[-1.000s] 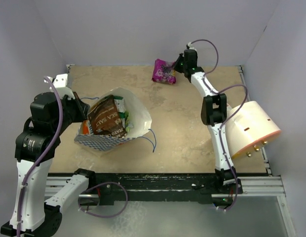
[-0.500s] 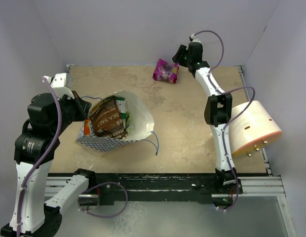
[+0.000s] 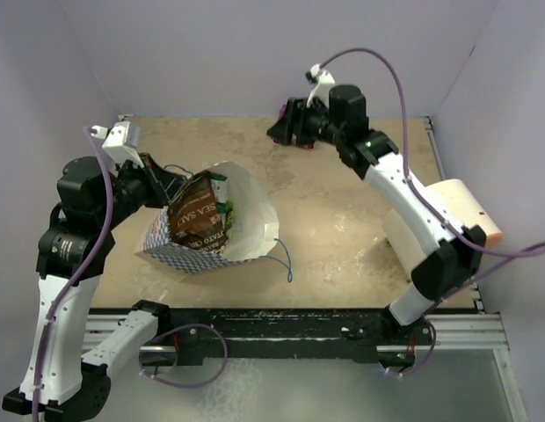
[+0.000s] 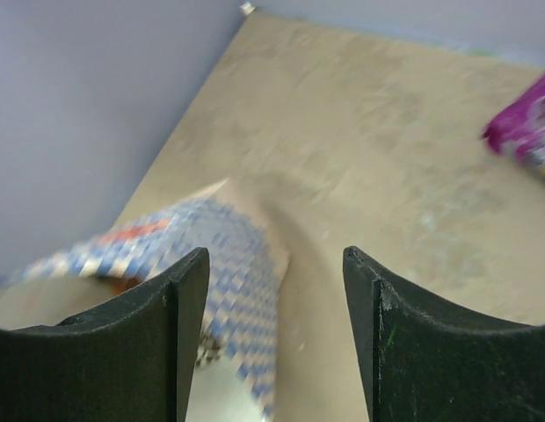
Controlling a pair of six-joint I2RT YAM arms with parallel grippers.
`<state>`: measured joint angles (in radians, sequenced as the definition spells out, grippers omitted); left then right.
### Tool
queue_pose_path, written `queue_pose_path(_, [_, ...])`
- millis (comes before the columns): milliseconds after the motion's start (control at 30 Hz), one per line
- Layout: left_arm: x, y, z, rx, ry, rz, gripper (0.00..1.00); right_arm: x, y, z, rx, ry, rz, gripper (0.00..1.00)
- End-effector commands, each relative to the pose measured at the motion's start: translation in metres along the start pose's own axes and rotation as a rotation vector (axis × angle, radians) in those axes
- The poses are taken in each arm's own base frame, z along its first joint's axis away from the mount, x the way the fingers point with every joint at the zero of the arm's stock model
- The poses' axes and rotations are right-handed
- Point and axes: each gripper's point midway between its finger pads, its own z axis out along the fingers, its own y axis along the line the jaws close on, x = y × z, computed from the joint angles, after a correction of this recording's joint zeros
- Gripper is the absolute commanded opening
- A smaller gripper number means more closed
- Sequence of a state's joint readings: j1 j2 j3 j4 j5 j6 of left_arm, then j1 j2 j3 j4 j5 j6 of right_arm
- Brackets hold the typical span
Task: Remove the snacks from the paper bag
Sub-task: Place the snack at the center of the board.
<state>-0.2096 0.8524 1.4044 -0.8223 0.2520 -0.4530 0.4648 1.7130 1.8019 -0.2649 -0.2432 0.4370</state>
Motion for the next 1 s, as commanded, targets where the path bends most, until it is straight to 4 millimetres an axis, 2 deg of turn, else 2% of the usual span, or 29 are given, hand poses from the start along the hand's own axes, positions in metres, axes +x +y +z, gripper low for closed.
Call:
queue_pose_path(0, [-0.016,-0.032,-0.002,0.159,-0.063,-0.029,0.00,0.070,0.084,-0.029,-0.269,0.069,-0.138,0.65])
queue_pose_path(100, [-0.015,-0.031,-0.003,0.159,-0.052,-0.013,0.00,0.102,0.141,-0.050,-0.379,0.020,-0.296,0.67])
queue_pose_path(167, [-0.015,-0.031,-0.005,0.154,-0.048,-0.001,0.00,0.118,0.165,-0.058,-0.460,-0.010,-0.389,0.64])
queue_pose_path(267, [-0.017,-0.033,-0.008,0.155,-0.044,0.008,0.00,0.140,0.196,-0.064,-0.623,-0.072,-0.638,0.63])
queue_pose_path(600, [-0.029,-0.049,-0.022,0.210,-0.076,0.016,0.00,0.165,0.193,-0.003,-0.685,-0.161,-1.366,0.80])
queue_pose_path(767, [-0.031,-0.051,-0.025,0.213,-0.079,0.011,0.00,0.189,0.196,0.024,-0.771,-0.164,-1.503,0.83])
queue_pose_path(967, [-0.032,-0.050,-0.028,0.194,-0.087,-0.008,0.00,0.197,0.196,0.056,-0.762,-0.174,-1.572,0.85])
